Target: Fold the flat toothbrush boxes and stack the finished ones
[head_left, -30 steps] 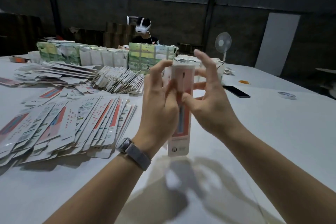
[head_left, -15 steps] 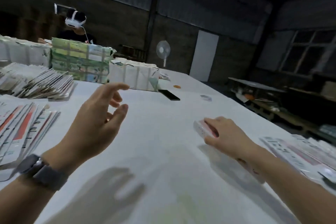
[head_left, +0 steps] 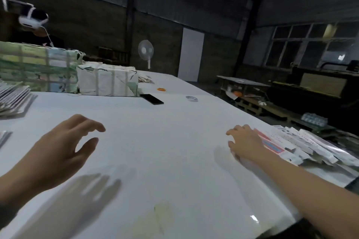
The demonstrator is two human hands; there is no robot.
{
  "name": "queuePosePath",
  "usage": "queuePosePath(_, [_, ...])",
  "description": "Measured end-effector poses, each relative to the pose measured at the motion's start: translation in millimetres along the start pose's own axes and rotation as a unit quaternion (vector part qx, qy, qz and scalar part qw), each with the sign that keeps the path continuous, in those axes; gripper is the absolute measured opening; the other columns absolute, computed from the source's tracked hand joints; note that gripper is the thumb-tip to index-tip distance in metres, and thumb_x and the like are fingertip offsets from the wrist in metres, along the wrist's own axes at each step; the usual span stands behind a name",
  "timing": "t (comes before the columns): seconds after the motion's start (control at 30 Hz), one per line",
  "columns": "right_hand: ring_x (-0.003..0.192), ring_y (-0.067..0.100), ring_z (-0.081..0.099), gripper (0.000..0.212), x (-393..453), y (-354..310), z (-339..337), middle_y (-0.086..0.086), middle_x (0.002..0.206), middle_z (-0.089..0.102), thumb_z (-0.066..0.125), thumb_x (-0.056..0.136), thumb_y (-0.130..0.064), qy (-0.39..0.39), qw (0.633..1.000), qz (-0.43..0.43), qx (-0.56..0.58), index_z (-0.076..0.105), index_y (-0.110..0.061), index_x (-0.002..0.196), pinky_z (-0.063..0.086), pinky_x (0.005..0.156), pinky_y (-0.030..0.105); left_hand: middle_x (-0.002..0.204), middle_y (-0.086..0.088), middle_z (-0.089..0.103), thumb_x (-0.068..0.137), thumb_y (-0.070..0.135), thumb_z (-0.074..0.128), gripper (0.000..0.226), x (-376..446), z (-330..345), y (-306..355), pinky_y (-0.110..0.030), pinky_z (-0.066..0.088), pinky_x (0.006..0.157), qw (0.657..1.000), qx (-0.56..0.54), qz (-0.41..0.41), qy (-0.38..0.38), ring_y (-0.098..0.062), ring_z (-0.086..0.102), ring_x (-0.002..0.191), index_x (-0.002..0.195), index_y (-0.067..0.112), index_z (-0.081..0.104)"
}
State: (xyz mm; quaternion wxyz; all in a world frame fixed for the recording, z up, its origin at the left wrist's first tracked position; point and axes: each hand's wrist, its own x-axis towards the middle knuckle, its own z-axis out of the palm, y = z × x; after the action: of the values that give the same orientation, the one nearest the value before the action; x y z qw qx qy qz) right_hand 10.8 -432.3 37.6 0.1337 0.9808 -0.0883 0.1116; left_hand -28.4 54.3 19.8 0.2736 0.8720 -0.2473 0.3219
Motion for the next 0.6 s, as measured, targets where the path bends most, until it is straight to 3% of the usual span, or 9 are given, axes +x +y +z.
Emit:
queuePosePath(0.1, [0.127, 0.02, 0.041, 0.035, -3.8, -61.9, -19.2, -0.006, 0.137, 0.053, 0.05, 0.096, -0.032, 0.064, 0.982, -0.08, 0.157, 0.059, -0.03, 0.13, 0.041, 0.1, 0.035, 0.106, 0.031, 0.052, 0.09, 0.045, 0.046, 0.019, 0.5, -3.7, 3.6, -0.041, 0.054, 0.071, 0.999, 0.006, -0.029, -0.022, 0.006, 0.054, 0.101, 0.104, 0.058, 0.052])
queuePosePath(0.2, [0.119, 0.014, 0.046, 0.029, -18.9, -137.9, -46.0, -0.01, 0.126, 0.059, 0.055, 0.094, -0.032, 0.108, 0.935, -0.163, 0.297, 0.065, -0.03, 0.121, 0.044, 0.095, 0.033, 0.1, 0.026, 0.053, 0.095, 0.031, 0.056, 0.021, -1.2, -4.5, 5.7, -0.045, 0.053, 0.078, 0.995, 0.034, -0.066, -0.06, -0.008, 0.055, 0.099, 0.1, 0.052, 0.054])
queuePosePath(0.37, [0.108, 0.01, 0.048, 0.028, -50.0, -260.0, -87.5, -0.014, 0.113, 0.06, 0.058, 0.094, -0.032, 0.106, 0.844, -0.281, 0.443, 0.066, -0.03, 0.12, 0.041, 0.094, 0.03, 0.107, 0.008, 0.054, 0.097, 0.027, 0.055, 0.023, 2.5, -11.1, -0.8, -0.044, 0.048, 0.091, 0.976, 0.109, -0.163, -0.092, -0.023, 0.051, 0.111, 0.119, 0.031, 0.061])
queuePosePath(0.5, [0.114, 0.014, 0.049, 0.028, -78.2, -333.1, -91.5, -0.007, 0.119, 0.061, 0.059, 0.093, -0.025, 0.107, 0.795, -0.332, 0.497, 0.067, -0.025, 0.12, 0.043, 0.096, 0.031, 0.141, -0.004, 0.045, 0.095, 0.031, 0.052, 0.052, -3.5, -28.5, -30.5, -0.046, 0.04, 0.103, 0.912, 0.248, -0.283, -0.164, -0.033, 0.039, 0.13, 0.145, 0.036, 0.037])
queuePosePath(0.6, [0.116, 0.014, 0.048, 0.026, -90.0, -353.1, -72.3, -0.006, 0.12, 0.06, 0.059, 0.092, -0.019, 0.108, 0.781, -0.36, 0.498, 0.069, -0.021, 0.116, 0.043, 0.095, 0.03, 0.153, -0.008, 0.035, 0.09, 0.034, 0.05, 0.063, -9.2, -48.4, -52.4, -0.055, 0.025, 0.115, 0.86, 0.333, -0.363, -0.136, -0.04, 0.026, 0.143, 0.149, 0.038, 0.028])
